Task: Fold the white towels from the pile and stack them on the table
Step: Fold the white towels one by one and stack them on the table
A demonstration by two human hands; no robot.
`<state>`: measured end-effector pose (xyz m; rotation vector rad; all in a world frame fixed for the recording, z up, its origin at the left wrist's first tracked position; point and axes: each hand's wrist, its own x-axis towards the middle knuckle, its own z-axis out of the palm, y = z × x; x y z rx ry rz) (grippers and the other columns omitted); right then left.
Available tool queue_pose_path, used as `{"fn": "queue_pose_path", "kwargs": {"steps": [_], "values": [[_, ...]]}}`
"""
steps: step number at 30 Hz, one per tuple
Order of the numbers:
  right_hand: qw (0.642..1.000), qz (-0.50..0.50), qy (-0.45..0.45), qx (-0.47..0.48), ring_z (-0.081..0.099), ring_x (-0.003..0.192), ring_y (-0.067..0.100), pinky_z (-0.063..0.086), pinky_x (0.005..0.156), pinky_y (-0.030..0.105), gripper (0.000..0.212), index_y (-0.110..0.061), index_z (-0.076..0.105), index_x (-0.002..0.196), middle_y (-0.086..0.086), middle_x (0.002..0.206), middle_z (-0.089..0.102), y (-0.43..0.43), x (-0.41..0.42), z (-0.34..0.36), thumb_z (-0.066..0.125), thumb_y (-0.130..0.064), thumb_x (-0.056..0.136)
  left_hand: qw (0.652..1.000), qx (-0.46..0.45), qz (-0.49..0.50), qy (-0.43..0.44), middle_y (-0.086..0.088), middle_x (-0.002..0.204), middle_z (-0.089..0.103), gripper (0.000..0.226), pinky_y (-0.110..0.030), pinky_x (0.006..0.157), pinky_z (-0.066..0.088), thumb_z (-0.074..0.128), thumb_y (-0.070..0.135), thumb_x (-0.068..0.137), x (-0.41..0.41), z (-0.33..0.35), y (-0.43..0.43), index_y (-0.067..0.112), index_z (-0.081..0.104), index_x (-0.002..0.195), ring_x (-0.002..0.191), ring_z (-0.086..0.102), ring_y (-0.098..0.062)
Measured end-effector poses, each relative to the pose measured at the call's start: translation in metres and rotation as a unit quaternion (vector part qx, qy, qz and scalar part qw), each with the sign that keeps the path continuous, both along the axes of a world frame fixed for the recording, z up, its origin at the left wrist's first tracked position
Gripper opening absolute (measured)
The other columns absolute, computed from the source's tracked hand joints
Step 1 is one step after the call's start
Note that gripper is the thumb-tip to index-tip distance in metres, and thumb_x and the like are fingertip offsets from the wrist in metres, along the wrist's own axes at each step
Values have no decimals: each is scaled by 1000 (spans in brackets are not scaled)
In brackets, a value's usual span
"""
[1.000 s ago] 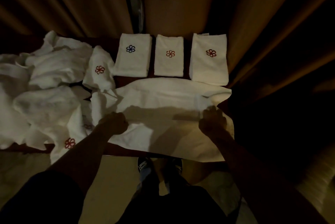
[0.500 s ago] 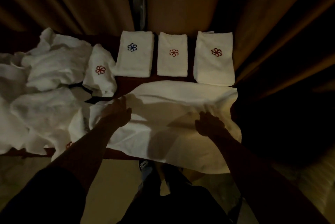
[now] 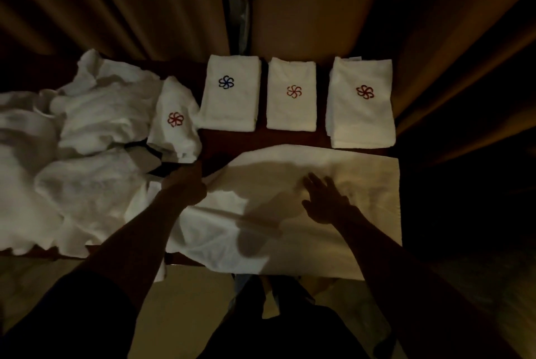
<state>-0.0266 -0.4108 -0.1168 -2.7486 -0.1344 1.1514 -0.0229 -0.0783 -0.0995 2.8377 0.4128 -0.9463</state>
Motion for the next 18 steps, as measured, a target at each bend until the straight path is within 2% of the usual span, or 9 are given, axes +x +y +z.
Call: {"fn": "queue_pose_path", "kwargs": {"steps": [2,7,9,11,13,15,18], "values": [[1000,-16,-1,-18,-6,153,34,23,116,66,65,-36,7,158,-9,167,-4,-2,0,-5,41,-46,103,999,-27,28,-25,-20,130,52,46,-48,91,48,57,27,93,5,5,9,14,40,134,118,53,-42],[997,-51,5,-56,-7,152,39,20,114,71,68,-39,0,158,-11,166,-10,2,12,-5,37,-51,103,991,-74,68,-93,-15,109,64,15,-40,88,51,58,20,93,24,17,26,14,62,107,100,62,-36],[997,-57,10,-48,-7,152,37,18,116,69,70,-36,0,158,-10,167,-10,1,18,-12,37,-53,102,984,-65,72,-150,-16,100,68,10,-44,83,55,57,20,92,30,17,33,14,62,98,88,64,-37],[998,-46,5,-45,-7,153,35,18,117,67,72,-35,0,158,-8,167,-10,-4,23,-22,37,-56,100,976,-19,49,-211,-18,89,68,11,-49,78,56,54,25,93,34,16,42,16,62,95,79,65,-38],[998,-43,0,-46,-7,153,33,19,116,66,74,-34,-3,158,-7,167,-11,-9,27,-33,36,-57,98,963,20,51,-262,-15,88,68,11,-51,79,55,52,28,93,39,22,46,23,62,96,80,66,-38],[998,-43,-9,-47,-7,153,33,20,116,66,75,-34,-5,157,-6,167,-11,-11,30,-38,35,-57,98,955,11,85,-284,-15,94,68,12,-54,82,54,51,30,94,46,29,47,27,60,102,89,65,-41],[997,-59,-21,-51,-5,153,35,22,117,63,72,-34,-3,158,-6,167,-10,-3,31,-28,35,-54,100,946,-25,139,-293,-21,107,65,19,-56,85,53,50,19,94,55,35,51,19,53,113,101,61,-45]]}}
